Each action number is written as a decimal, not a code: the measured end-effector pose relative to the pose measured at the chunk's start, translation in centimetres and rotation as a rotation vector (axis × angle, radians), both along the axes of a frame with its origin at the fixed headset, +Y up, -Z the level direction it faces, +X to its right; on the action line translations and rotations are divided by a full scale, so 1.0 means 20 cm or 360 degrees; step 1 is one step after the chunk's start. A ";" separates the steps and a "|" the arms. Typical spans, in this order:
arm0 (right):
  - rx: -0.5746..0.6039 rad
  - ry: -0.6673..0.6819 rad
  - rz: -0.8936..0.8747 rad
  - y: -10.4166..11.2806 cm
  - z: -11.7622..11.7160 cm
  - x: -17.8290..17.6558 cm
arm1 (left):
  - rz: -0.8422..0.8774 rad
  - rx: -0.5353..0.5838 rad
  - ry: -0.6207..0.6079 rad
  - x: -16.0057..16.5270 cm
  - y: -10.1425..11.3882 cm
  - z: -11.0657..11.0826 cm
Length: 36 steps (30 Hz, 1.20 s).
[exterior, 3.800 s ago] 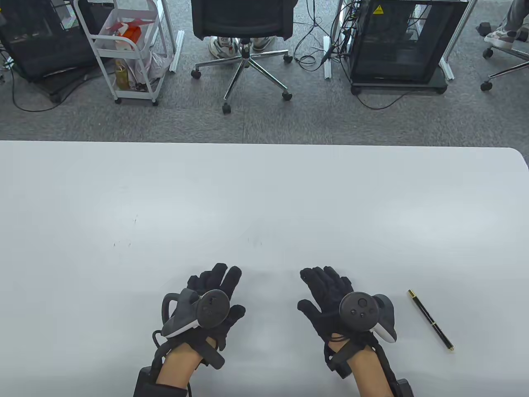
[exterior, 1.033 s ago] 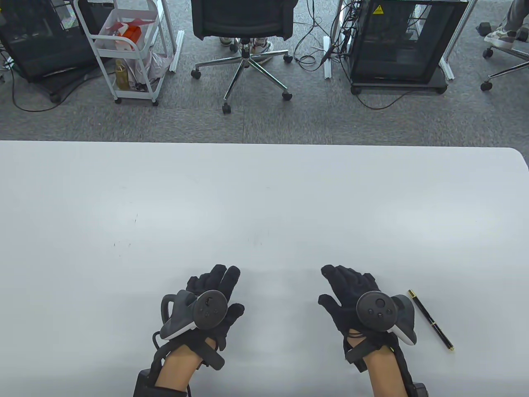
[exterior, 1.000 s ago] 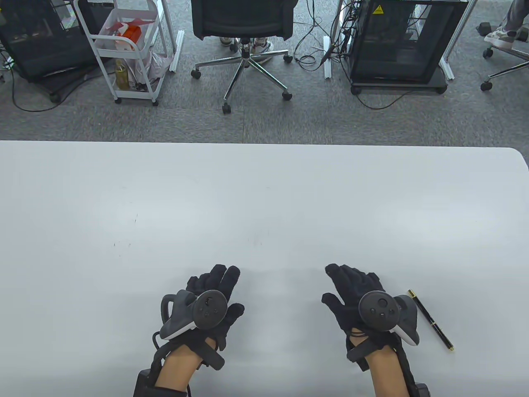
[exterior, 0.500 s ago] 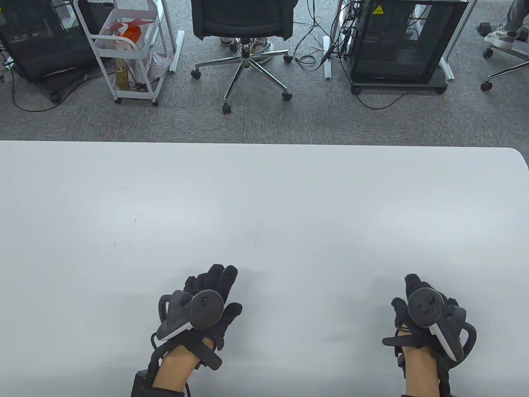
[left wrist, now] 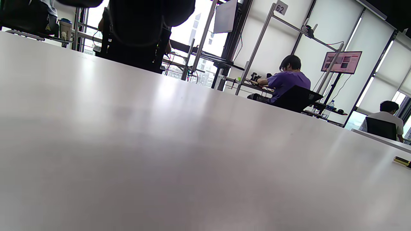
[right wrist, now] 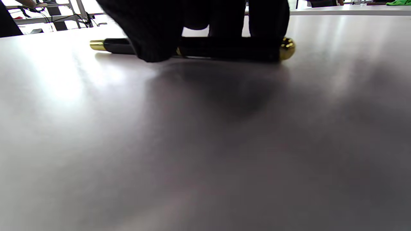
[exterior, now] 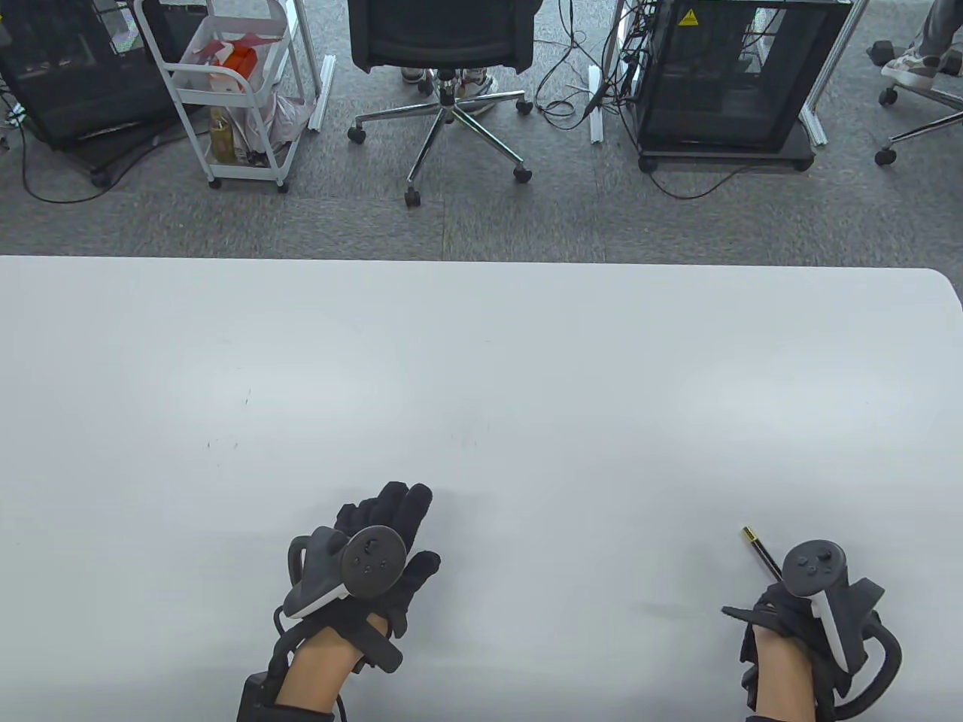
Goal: Remove fountain pen cap from fountain pen with right hand
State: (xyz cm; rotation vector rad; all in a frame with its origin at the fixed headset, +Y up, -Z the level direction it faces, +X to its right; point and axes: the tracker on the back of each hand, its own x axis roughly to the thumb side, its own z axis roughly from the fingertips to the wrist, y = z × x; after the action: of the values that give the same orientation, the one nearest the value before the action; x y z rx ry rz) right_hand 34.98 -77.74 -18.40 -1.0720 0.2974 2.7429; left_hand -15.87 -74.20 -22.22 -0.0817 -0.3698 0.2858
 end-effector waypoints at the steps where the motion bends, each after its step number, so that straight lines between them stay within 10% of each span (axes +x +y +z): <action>1: -0.0005 -0.0009 0.0001 0.00 0.00 0.00 | -0.0005 -0.0004 -0.0001 0.00 0.00 0.00; 36: 0.0182 0.0493 -0.0077 0.03 -0.14 -0.21 | -0.0023 -0.0091 -0.0015 0.00 -0.03 -0.01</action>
State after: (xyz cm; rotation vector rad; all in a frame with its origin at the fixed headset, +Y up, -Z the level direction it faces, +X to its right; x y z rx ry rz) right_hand 30.78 -77.06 -21.15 -0.6021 0.2019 2.8373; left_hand -15.92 -74.80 -22.40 -0.1418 -0.3701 0.2816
